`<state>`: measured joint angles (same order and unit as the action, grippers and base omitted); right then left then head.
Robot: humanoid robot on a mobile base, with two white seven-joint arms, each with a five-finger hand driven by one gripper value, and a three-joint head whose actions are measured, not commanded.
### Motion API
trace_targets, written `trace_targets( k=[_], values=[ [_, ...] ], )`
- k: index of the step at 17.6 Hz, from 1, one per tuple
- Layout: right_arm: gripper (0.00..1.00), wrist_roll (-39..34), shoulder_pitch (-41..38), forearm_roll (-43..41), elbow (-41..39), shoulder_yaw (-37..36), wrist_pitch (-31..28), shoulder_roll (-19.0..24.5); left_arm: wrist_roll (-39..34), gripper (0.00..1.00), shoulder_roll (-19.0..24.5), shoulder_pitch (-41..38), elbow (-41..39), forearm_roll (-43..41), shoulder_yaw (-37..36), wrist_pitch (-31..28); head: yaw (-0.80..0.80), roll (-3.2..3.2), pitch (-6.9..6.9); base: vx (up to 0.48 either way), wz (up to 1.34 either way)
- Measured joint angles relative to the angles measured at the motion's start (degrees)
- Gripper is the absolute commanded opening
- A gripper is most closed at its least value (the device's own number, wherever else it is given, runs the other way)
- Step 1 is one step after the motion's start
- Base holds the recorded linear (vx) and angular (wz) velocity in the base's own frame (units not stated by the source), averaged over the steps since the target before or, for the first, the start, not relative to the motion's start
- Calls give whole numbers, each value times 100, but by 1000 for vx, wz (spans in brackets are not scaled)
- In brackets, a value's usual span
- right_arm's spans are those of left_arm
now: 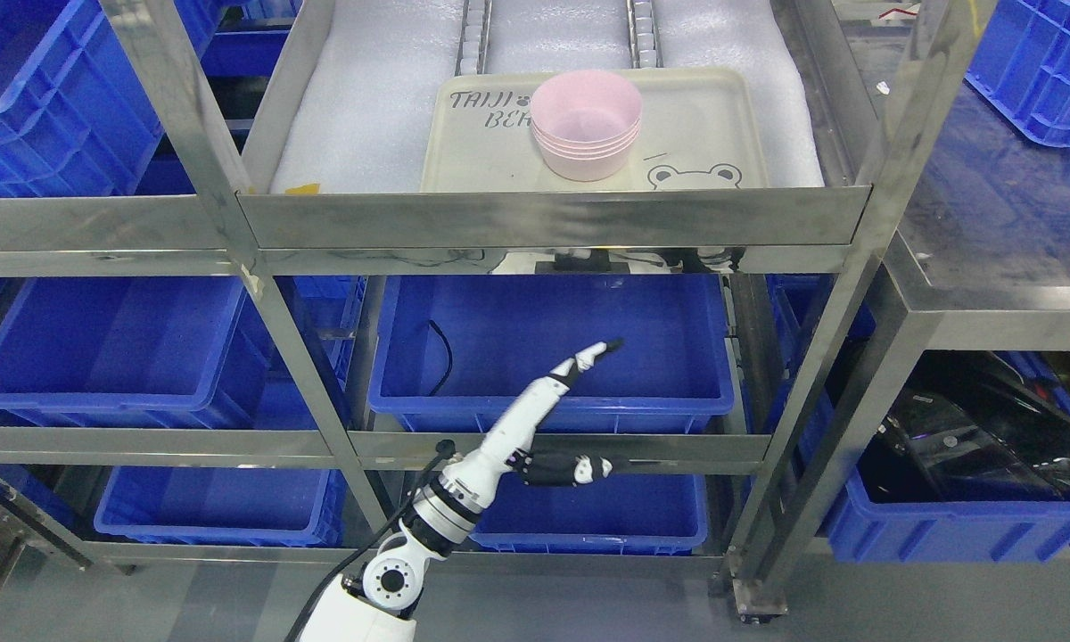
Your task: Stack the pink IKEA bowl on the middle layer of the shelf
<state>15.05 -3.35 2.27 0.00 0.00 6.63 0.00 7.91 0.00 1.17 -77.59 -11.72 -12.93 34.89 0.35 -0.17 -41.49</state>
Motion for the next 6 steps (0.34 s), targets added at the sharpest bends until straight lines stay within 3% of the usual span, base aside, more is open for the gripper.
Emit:
trace_targets(
  k=[3, 6],
  values=[
    [100, 0, 0, -1, 0, 0, 0, 0, -1102, 100, 0, -62, 77, 393, 191, -1167, 0, 0, 0, -3, -31],
    [100, 0, 1, -1, 0, 0, 1, 0, -1312, 100, 0, -89, 16, 842, 253, -1960, 0, 0, 0, 0, 0]
  ],
)
